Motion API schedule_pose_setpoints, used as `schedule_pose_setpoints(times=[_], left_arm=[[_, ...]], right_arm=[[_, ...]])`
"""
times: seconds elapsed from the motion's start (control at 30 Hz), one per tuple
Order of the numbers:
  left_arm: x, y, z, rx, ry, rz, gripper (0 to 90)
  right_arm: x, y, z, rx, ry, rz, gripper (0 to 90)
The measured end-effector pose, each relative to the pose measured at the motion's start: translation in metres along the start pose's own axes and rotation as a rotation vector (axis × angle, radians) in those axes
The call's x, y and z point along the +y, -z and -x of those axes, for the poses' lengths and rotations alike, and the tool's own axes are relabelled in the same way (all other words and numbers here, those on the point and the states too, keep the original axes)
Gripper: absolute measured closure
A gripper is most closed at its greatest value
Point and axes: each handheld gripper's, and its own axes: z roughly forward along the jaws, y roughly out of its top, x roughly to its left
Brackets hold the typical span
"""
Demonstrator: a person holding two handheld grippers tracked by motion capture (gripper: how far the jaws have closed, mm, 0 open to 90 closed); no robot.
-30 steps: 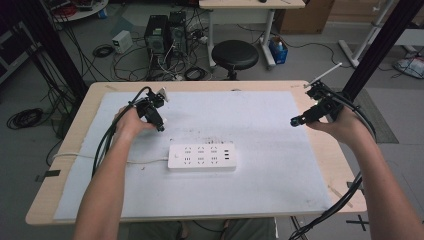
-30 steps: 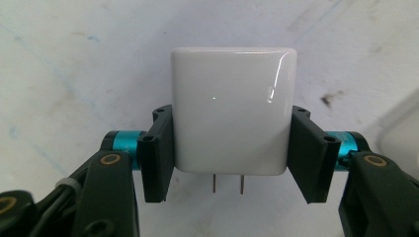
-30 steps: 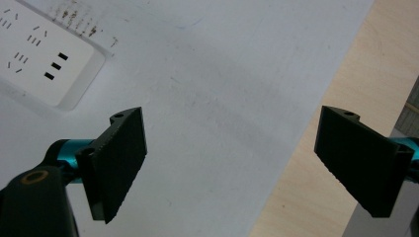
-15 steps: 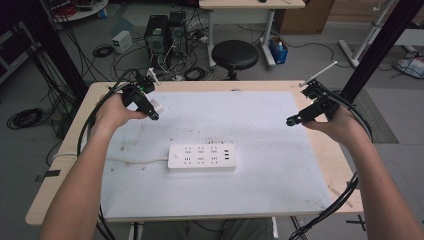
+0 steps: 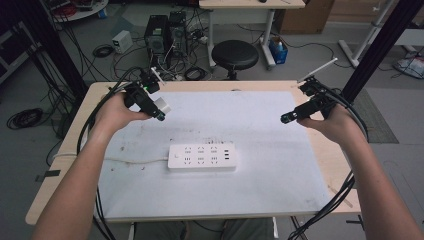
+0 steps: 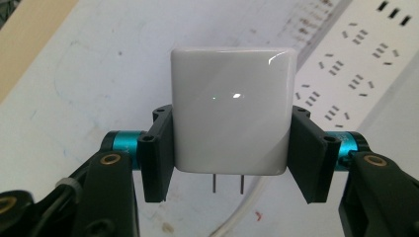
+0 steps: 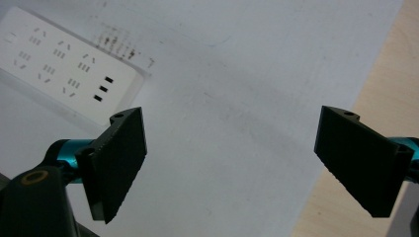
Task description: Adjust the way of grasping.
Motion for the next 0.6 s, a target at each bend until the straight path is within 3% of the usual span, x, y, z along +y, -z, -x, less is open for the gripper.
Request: schedule_pose_setpoints(times=[0.33,0.6], left_arm=[[0.011,0.005,0.025,-0.093,-0.123,0.102,42.2],[0.029,0.005,0.054,-0.195,-0.249,0.221,42.2]], right_arm=[[0.009,-0.009,-0.008,0.172,-0.115,0.024,12.2],[0.01,-0.015,-0.018,0.375,-0.253,0.038,12.3]])
